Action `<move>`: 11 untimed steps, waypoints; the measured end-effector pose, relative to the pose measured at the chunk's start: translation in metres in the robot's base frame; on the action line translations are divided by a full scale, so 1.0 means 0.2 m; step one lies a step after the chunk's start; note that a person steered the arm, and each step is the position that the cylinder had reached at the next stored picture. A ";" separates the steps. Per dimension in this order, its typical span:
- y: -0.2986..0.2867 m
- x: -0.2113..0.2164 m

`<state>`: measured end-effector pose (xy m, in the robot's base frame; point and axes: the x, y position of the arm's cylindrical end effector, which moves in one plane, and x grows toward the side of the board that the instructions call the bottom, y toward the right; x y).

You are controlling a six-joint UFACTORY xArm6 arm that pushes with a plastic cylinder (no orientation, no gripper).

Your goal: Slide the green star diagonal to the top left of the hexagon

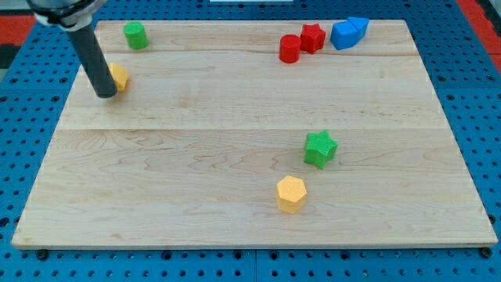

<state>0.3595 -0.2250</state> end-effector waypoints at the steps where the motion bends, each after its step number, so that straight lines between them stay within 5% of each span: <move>1: -0.01 -0.15; 2: 0.04 -0.24; 3: 0.41 -0.16; 4: 1.06 -0.08; 6: 2.01 0.43; 7: 1.81 0.67; 8: 1.42 0.65; 11: 1.07 0.65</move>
